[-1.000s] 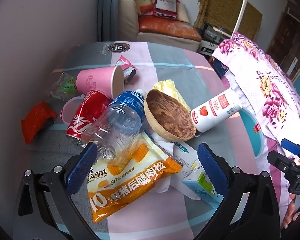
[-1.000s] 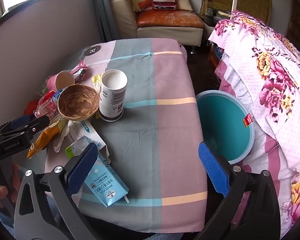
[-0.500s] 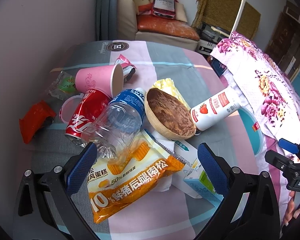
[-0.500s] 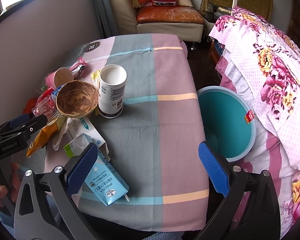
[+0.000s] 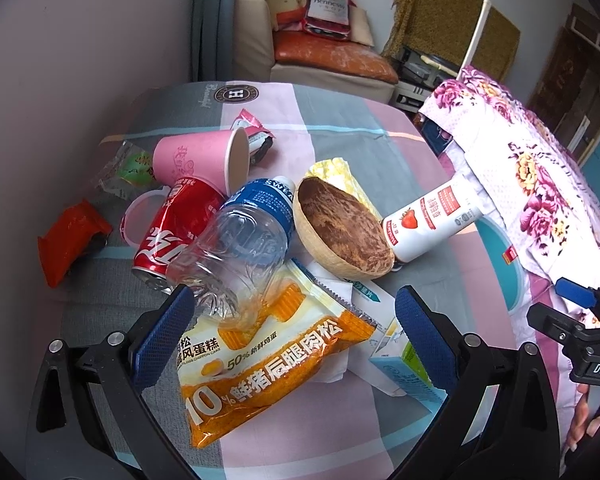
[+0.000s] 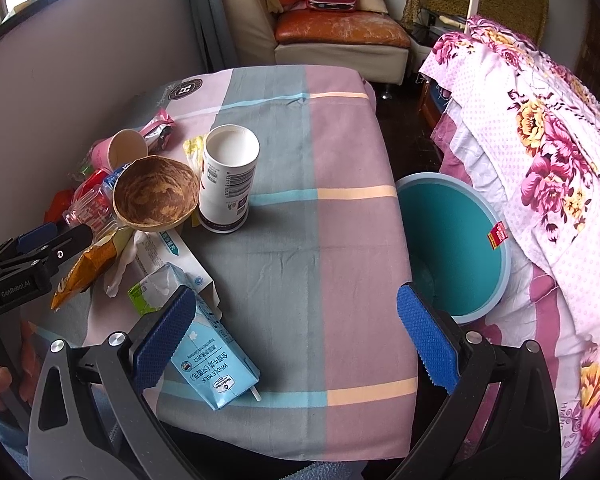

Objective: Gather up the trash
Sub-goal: 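Move the right gripper toward the blue-white milk carton on the table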

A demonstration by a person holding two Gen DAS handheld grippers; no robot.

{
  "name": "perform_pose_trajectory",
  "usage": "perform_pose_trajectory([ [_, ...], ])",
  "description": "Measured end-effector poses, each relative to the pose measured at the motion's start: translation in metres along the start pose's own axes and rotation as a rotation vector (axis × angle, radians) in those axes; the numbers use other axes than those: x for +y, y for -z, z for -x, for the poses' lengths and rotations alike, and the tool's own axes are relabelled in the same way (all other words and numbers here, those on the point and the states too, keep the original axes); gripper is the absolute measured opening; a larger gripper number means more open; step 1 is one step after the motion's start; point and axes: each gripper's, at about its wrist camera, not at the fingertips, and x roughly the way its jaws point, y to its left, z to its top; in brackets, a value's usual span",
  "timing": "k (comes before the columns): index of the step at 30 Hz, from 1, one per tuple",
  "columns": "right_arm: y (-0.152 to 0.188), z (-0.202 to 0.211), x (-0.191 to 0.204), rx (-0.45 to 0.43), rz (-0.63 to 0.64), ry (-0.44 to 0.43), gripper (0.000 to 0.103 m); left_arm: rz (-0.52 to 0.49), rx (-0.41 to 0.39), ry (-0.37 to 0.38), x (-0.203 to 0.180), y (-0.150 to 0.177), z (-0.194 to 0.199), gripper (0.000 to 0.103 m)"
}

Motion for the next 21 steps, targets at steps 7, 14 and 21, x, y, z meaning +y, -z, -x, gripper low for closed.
perform_pose_trajectory([
  [7,0.000,-0.003,0.006,0.010,0.015,0.006,0.097,-0.001,-0.005,-0.001,0.005,0.000,0.000,0.100],
  [14,0.000,-0.005,0.014,0.026,0.038,0.009,0.097,0.000,-0.001,0.002,0.008,-0.001,-0.001,0.100],
  [21,0.001,-0.011,0.028,0.065,0.079,-0.015,0.097,0.000,-0.001,0.005,0.013,-0.001,-0.002,0.100],
])
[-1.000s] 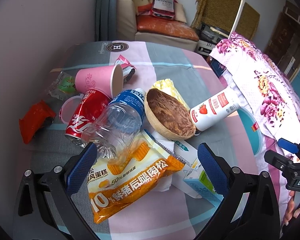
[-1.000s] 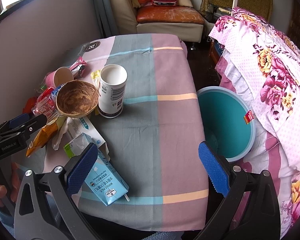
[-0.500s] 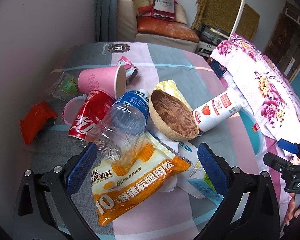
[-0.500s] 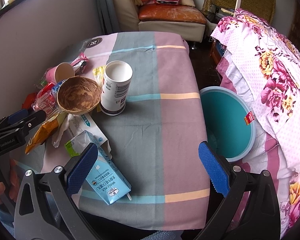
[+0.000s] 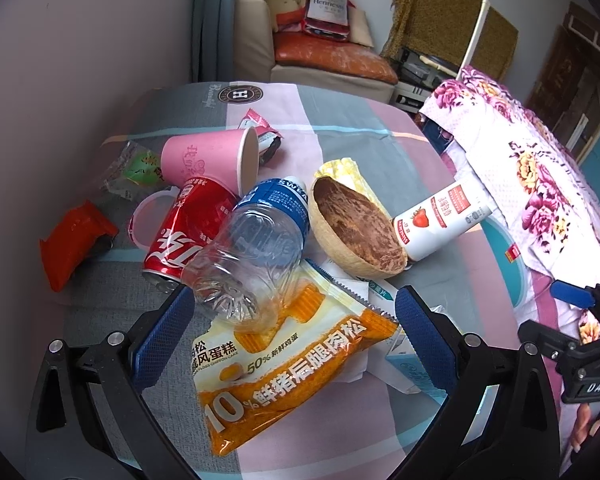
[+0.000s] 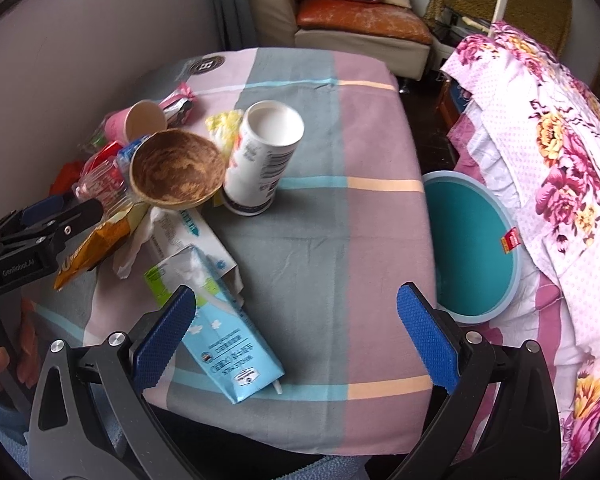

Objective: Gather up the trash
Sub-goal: 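Move the right gripper toward the blue-white milk carton on the table, then grasp the milk carton with the right gripper while the left gripper grasps the white yogurt cup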

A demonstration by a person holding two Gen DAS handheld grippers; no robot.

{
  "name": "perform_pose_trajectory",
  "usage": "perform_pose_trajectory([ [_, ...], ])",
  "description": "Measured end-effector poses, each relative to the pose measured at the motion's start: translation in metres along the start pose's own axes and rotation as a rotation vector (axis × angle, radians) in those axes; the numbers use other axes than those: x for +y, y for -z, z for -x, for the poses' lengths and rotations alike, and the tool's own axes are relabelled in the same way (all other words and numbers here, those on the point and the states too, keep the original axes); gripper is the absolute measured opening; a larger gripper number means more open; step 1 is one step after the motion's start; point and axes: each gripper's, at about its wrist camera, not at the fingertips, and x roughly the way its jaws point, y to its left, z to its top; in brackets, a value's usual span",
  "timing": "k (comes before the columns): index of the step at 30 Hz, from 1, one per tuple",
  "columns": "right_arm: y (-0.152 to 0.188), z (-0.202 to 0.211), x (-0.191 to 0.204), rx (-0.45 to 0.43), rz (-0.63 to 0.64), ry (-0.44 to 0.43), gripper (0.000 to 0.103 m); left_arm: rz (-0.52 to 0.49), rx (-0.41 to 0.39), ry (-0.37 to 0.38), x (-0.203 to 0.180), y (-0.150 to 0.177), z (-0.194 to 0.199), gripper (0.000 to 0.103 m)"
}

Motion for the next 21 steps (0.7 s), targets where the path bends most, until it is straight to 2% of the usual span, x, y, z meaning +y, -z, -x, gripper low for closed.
perform_pose_trajectory([
  [15,0.004,-0.048,0.040,0.177,0.119,-0.113,0.097,0.017,0.008,0.003,0.034,0.008,-0.006,0.100],
  [21,0.008,-0.062,0.057,0.230,0.193,-0.152,0.097,-0.003,0.010,-0.006,0.036,0.007,-0.007,0.100],
])
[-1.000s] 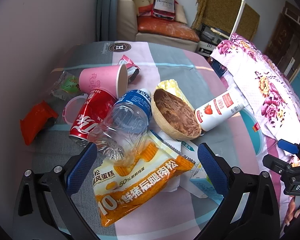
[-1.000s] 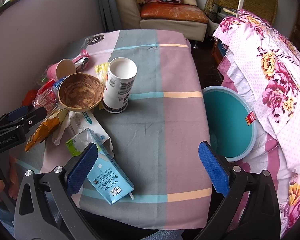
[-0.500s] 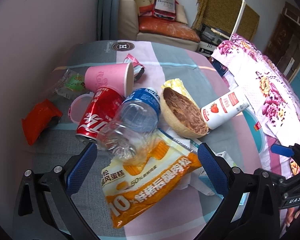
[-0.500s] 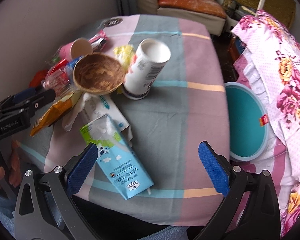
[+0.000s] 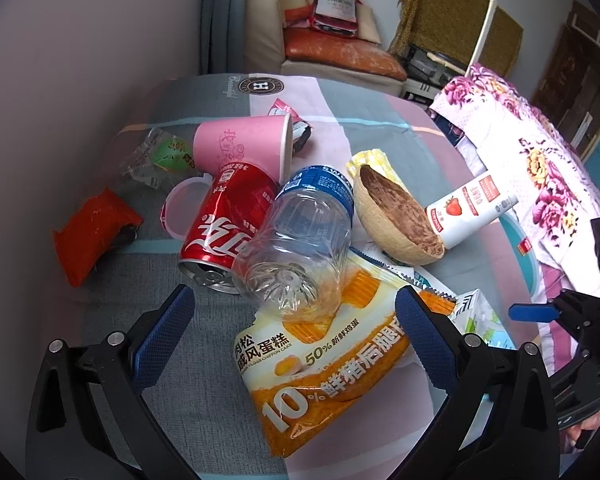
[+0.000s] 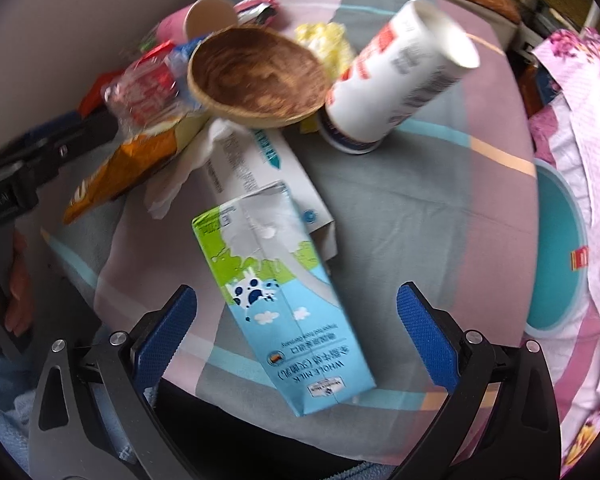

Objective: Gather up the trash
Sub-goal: 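Grasp the milk carton with the right gripper while the left gripper grasps the white yogurt cup, then carry the milk carton and yogurt cup over the teal bin and release both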

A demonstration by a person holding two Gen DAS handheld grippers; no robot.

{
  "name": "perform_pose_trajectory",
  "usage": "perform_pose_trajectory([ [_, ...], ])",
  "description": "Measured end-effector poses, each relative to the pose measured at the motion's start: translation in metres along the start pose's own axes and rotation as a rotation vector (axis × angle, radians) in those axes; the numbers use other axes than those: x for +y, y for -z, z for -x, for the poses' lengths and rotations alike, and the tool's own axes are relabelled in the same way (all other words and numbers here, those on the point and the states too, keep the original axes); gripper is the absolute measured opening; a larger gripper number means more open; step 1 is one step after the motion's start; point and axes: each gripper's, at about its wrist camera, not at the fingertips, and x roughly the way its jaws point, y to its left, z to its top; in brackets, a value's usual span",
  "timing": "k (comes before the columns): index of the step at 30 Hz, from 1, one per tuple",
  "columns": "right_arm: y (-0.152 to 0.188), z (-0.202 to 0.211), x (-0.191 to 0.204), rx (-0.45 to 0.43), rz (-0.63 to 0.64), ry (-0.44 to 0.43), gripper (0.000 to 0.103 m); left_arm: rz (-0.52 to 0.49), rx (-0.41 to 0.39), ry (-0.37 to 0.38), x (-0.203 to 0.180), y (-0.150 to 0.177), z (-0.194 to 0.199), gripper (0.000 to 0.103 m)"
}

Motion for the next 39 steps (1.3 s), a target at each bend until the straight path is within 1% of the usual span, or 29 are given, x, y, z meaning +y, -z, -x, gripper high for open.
perform_pose_trajectory([
  [2,0.002,-0.005,0.006,0.001,0.033,0.004,0.087,-0.003,0.001,-0.001,-0.001,0.001,0.000,0.100],
  [3,0.002,-0.009,0.007,0.008,0.039,0.002,0.067,-0.004,0.003,-0.001,-0.002,0.001,-0.001,0.100],
  [4,0.003,-0.011,0.007,0.018,0.036,-0.011,0.057,-0.006,0.006,-0.001,-0.003,0.001,-0.002,0.100],
  [7,0.007,-0.006,0.008,-0.014,0.050,-0.016,0.057,-0.015,0.012,-0.007,-0.006,0.000,-0.003,0.100],
  [9,0.009,0.000,0.004,-0.023,0.029,-0.057,0.057,-0.027,0.013,-0.008,-0.009,-0.002,-0.003,0.100],
  [10,0.010,0.004,-0.001,-0.031,0.014,-0.058,0.057,-0.032,0.012,-0.008,-0.011,-0.002,-0.002,0.100],
  [15,0.013,0.033,-0.041,-0.100,-0.103,-0.063,0.057,-0.084,-0.004,0.002,-0.028,-0.010,0.003,0.100],
  [18,0.012,0.049,-0.075,-0.158,-0.200,-0.041,0.057,-0.154,-0.011,0.010,-0.051,-0.018,0.003,0.100],
  [21,0.015,0.063,-0.107,-0.198,-0.291,-0.038,0.057,-0.233,-0.010,0.030,-0.078,-0.026,-0.002,0.100],
  [25,0.012,0.075,-0.139,-0.256,-0.380,-0.061,0.057,-0.344,0.011,0.050,-0.114,-0.039,-0.020,0.100],
  [27,0.007,0.073,-0.147,-0.276,-0.410,-0.080,0.057,-0.393,0.031,0.053,-0.132,-0.043,-0.034,0.100],
  [30,0.002,0.073,-0.167,-0.302,-0.456,-0.110,0.057,-0.450,0.068,0.025,-0.154,-0.048,-0.059,0.100],
  [33,-0.003,0.068,-0.186,-0.312,-0.492,-0.132,0.057,-0.478,0.097,0.005,-0.170,-0.051,-0.079,0.100],
  [35,-0.002,0.064,-0.195,-0.315,-0.516,-0.145,0.057,-0.489,0.096,-0.001,-0.179,-0.052,-0.090,0.100],
  [36,-0.002,0.062,-0.199,-0.315,-0.525,-0.149,0.057,-0.485,0.092,0.001,-0.181,-0.053,-0.093,0.098],
  [37,-0.001,0.061,-0.201,-0.316,-0.532,-0.150,0.057,-0.472,0.086,0.019,-0.182,-0.054,-0.094,0.094],
  [39,0.001,0.057,-0.206,-0.318,-0.545,-0.156,0.057,-0.439,0.101,0.064,-0.183,-0.058,-0.096,0.053],
])
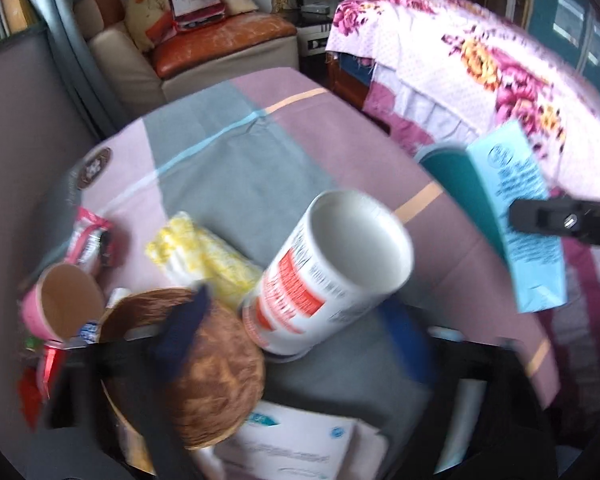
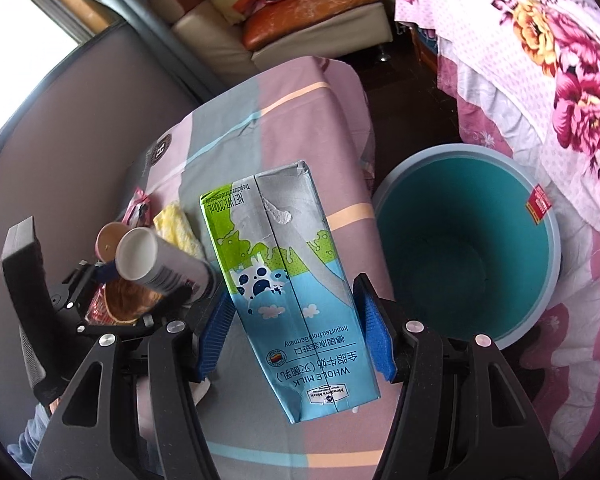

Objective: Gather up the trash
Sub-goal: 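Carry the milk carton and yogurt cup over the teal bin and release both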

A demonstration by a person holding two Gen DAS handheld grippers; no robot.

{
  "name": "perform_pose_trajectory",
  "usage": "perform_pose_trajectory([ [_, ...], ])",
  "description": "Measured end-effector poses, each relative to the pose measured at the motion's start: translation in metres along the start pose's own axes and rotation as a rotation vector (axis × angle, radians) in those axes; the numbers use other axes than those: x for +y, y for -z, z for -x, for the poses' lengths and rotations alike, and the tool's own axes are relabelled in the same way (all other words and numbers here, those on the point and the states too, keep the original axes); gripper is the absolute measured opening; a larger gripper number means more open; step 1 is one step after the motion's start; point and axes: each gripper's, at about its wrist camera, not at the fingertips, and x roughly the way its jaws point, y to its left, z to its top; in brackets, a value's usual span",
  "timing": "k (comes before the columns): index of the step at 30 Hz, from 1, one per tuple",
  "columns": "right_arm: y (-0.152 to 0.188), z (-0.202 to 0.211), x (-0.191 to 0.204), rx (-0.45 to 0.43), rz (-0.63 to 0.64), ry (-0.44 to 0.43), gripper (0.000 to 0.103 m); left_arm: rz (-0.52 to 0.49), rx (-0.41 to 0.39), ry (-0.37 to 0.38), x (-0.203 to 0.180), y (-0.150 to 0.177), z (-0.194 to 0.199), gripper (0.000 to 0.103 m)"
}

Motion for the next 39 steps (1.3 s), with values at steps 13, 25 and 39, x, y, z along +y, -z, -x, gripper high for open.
perform_pose_trajectory([
  [13,-0.002,-0.015,-0.012,0.003,-0.011,-0.039,0.057,0.100,-0.063,0.053,0.022,-0.019,0.033,0.051],
  [25,-0.005,0.026,-0.053,-0.115,-0.096,0.012,0.057,0.032,-0.089,0.196,-0.034,-0.034,0.038,0.051],
  [39,-0.011,0.063,-0.150,-0.183,-0.260,0.165,0.057,-0.069,0.021,0.415,-0.143,-0.069,-0.042,0.051],
])
